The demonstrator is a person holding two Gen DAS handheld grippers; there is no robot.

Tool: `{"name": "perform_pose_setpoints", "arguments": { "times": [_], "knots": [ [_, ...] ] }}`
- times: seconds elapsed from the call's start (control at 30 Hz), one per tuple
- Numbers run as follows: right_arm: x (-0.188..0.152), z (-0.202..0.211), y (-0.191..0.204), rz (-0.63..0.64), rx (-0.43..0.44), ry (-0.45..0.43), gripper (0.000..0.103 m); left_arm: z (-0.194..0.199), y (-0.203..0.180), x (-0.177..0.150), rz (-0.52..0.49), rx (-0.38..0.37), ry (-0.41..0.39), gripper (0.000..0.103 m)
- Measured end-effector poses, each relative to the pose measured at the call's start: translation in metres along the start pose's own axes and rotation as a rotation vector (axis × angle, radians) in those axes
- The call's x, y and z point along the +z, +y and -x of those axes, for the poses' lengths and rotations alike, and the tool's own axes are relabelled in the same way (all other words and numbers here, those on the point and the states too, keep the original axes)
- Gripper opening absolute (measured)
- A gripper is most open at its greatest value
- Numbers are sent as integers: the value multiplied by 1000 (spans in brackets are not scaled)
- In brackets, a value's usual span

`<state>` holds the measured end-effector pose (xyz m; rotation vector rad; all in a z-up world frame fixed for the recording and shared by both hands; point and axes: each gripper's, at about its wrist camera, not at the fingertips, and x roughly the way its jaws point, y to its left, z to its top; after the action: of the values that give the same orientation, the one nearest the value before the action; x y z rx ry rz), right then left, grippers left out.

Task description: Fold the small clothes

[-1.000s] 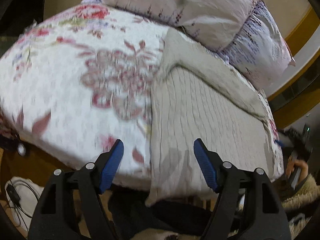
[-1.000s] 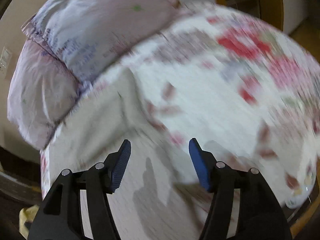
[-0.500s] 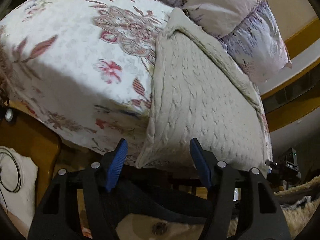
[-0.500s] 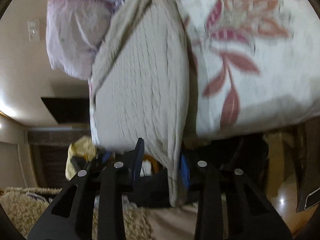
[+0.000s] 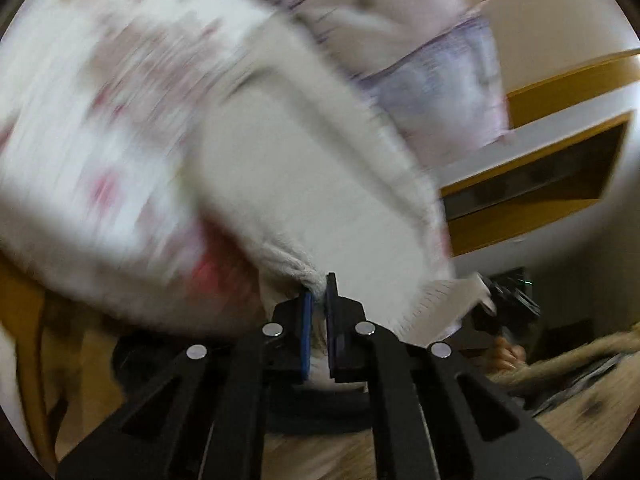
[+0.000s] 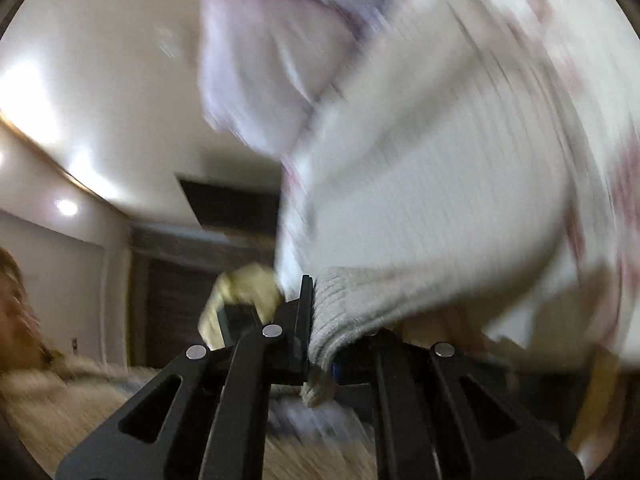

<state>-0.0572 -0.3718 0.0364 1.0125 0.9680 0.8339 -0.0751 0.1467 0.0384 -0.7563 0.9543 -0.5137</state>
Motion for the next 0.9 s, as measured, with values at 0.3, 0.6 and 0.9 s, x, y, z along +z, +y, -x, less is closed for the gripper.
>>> {"name": "perform_pose_setpoints", "arguments": {
  "times": [0.3, 0.6, 0.9],
  "knots": [
    [159, -46, -2, -30, -157, -330, 47, -63, -19, 208, 20, 80, -253, 31],
    [146, -47, -33, -88, -295, -322, 86, -87, 36, 207, 119, 199, -56, 79],
    [156, -48, -36, -97, -267, -300, 86, -126, 50, 189, 222, 182, 8, 17]
  ]
}}
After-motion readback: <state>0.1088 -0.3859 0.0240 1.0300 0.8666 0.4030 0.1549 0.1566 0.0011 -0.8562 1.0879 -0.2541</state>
